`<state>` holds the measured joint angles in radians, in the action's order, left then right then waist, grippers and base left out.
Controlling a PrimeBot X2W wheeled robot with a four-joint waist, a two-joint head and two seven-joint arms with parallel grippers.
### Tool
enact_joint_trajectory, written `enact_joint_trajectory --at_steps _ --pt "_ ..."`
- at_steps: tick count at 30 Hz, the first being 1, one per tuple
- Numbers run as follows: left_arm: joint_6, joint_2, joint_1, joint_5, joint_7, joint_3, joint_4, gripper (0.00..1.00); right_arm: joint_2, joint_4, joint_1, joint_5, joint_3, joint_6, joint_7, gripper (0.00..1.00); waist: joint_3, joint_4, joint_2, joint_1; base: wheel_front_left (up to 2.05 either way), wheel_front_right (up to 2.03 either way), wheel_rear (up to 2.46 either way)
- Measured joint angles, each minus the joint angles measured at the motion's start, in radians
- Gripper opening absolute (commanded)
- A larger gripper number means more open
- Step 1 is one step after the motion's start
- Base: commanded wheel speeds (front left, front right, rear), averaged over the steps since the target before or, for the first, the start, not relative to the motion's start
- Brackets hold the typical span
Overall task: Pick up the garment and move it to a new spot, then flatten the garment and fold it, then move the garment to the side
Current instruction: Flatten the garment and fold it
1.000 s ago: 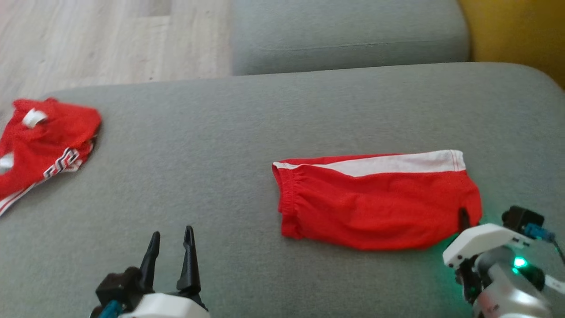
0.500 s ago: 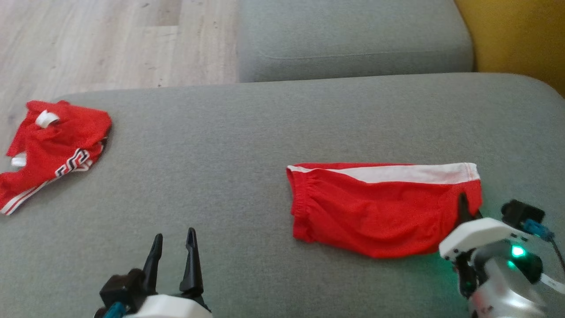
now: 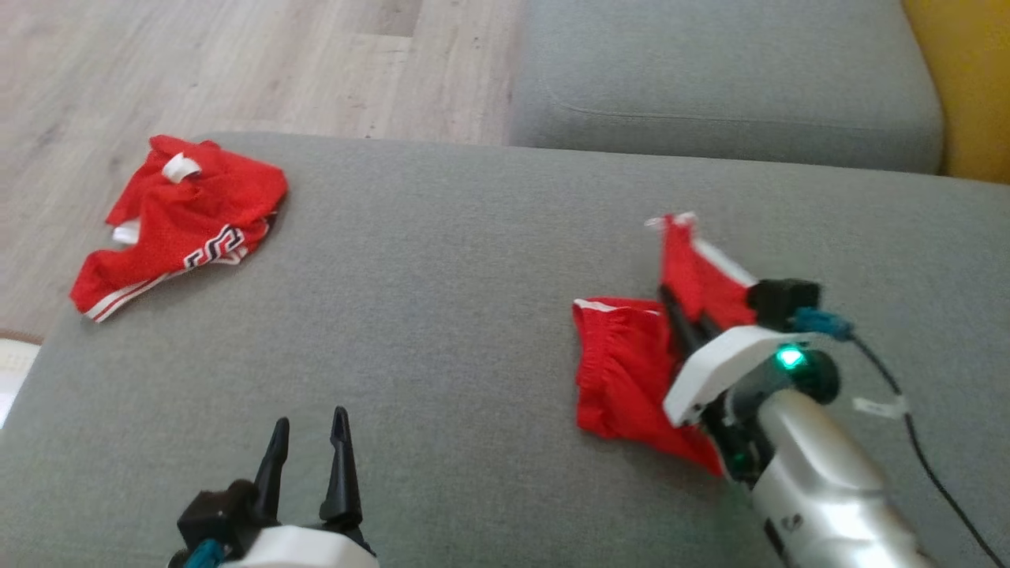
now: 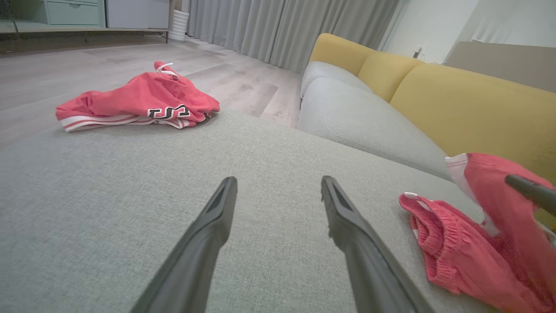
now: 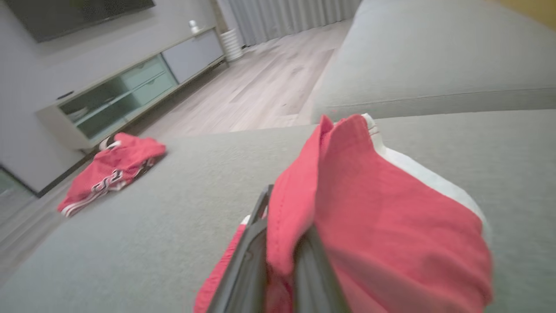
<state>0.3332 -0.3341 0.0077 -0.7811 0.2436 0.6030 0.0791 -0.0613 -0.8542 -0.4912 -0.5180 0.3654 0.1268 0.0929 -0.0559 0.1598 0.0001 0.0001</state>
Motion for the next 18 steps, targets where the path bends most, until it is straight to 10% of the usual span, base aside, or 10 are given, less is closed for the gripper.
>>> enact_joint_trajectory --at_steps 16,17,18 --pt "-0.005 0.007 0.001 0.0 0.006 -0.027 0.004 1.0 0.0 0.039 0.052 -0.026 0.245 0.0 -0.084 0.03 0.009 0.003 0.0 0.0 0.0 0.0 0.0" --pt "-0.006 0.008 0.001 0.0 0.006 -0.027 0.004 1.0 0.0 0.043 0.052 -0.026 0.248 0.0 -0.086 0.31 0.009 -0.001 0.0 0.0 0.0 0.0 0.0" --pt "-0.008 0.01 0.001 0.0 0.006 -0.027 0.004 1.0 0.0 0.049 0.052 -0.026 0.249 0.0 -0.086 0.89 0.008 -0.005 0.0 0.0 0.0 0.0 0.0"
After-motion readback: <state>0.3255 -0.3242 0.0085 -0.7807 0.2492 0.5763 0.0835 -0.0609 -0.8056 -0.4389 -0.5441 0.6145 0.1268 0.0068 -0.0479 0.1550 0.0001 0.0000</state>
